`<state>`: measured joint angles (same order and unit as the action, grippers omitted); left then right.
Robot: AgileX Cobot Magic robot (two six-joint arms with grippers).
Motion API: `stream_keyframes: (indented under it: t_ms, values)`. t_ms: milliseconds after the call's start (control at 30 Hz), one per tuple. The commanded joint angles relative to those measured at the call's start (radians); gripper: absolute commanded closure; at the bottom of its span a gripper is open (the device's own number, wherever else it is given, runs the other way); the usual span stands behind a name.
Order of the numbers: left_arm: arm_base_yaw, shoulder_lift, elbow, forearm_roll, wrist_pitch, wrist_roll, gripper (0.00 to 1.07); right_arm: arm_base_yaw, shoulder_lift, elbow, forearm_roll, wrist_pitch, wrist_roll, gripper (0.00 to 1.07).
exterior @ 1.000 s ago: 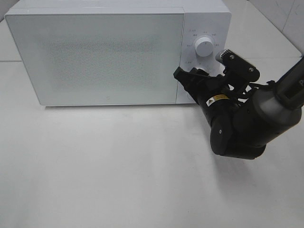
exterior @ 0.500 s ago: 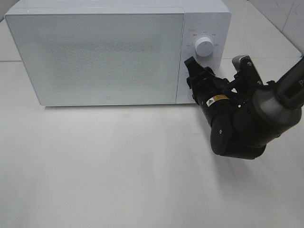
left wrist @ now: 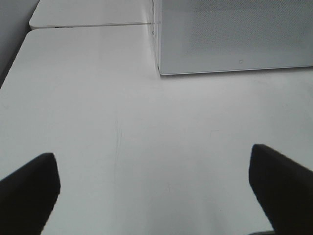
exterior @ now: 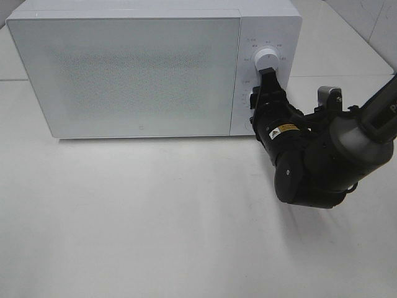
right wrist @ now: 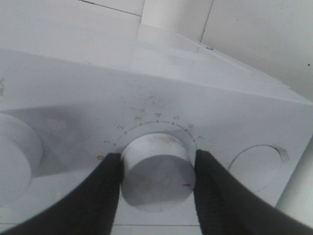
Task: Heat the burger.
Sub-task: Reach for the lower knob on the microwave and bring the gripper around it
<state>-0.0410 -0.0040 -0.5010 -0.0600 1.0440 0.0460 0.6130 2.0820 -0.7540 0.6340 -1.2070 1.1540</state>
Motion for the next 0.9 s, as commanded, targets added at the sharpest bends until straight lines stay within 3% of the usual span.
stream_keyframes:
  t_ms: [33,900]
  values:
    - [0.002,-0.022,0.004,0.004,-0.005,-0.008,0.03,0.015,-0.007,-0.016,-0.125,-0.046,0.058,1.05]
    - [0.002,-0.022,0.004,0.004,-0.005,-0.008,0.03,0.016,-0.007,-0.016,-0.048,-0.036,0.432,1.03]
